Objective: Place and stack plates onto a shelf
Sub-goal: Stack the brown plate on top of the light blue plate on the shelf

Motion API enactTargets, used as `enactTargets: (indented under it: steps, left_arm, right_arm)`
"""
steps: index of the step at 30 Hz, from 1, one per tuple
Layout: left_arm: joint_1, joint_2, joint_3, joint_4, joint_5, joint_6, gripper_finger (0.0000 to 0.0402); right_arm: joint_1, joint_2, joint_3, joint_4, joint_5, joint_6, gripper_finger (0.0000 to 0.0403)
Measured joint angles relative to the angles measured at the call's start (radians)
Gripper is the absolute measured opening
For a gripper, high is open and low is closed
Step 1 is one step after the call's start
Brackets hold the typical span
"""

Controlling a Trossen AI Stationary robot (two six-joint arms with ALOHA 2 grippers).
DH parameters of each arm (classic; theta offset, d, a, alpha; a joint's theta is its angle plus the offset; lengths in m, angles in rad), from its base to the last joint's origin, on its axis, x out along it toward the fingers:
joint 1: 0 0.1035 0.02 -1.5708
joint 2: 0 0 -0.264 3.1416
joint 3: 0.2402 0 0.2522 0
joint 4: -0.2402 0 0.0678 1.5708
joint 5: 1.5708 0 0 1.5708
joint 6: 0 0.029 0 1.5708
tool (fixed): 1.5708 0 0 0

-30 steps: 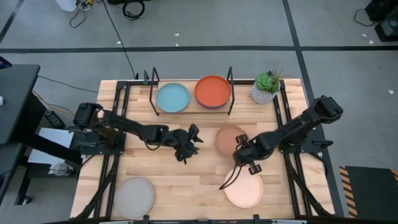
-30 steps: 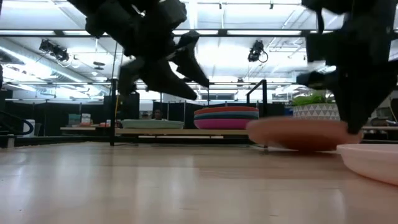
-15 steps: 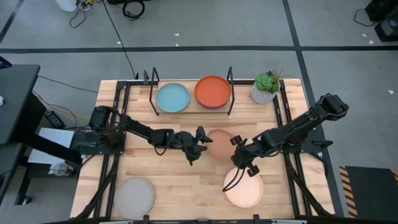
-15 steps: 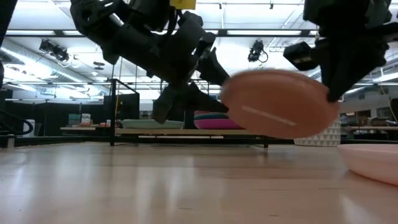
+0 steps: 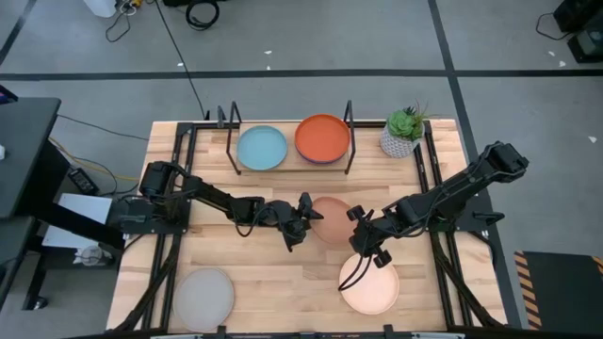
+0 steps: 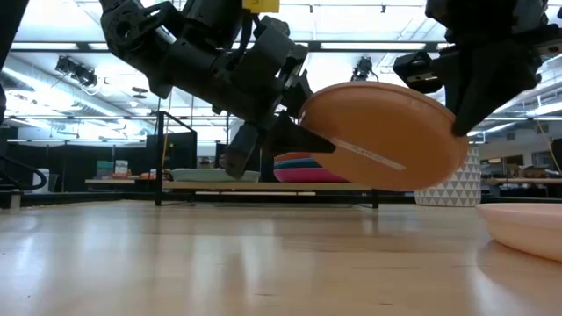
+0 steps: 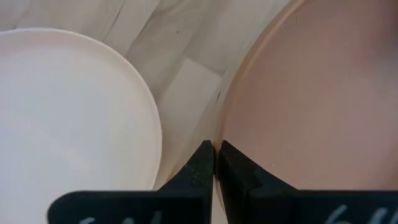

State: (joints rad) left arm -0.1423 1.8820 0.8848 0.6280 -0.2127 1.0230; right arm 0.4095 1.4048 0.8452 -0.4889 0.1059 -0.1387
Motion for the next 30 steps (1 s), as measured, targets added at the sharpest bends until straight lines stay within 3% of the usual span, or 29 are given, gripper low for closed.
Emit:
enactTargets:
  steps: [5, 9, 17, 24, 30]
  left_arm:
    - [0.004, 0.0, 0.0, -0.02, -0.001, -0.037, 0.0104]
    - [0.007, -0.002, -0.001, -0.046, 0.005, -0.02, 0.0069]
    - [0.015, -0.045, 0.0, -0.11, -0.018, -0.067, 0.0059]
    - [-0.015, -0.2, 0.0, -0.319, -0.148, -0.147, 0.0059]
    - [-0.054, -0.357, 0.001, -0.41, -0.438, -0.233, 0.0058]
  right_arm:
    - [0.0, 0.0, 0.0, 0.022, 0.006, 0.053, 0.0024]
    - [-0.001, -0.005, 0.012, 0.039, 0.025, 0.109, 0.0057]
    - [0.001, -0.092, 0.124, -0.174, 0.14, 0.209, 0.0152]
    - [0.036, -0.256, 0.118, -0.254, 0.346, 0.33, 0.0181]
    - [0.071, -0.348, -0.009, -0.18, 0.45, 0.372, 0.0183]
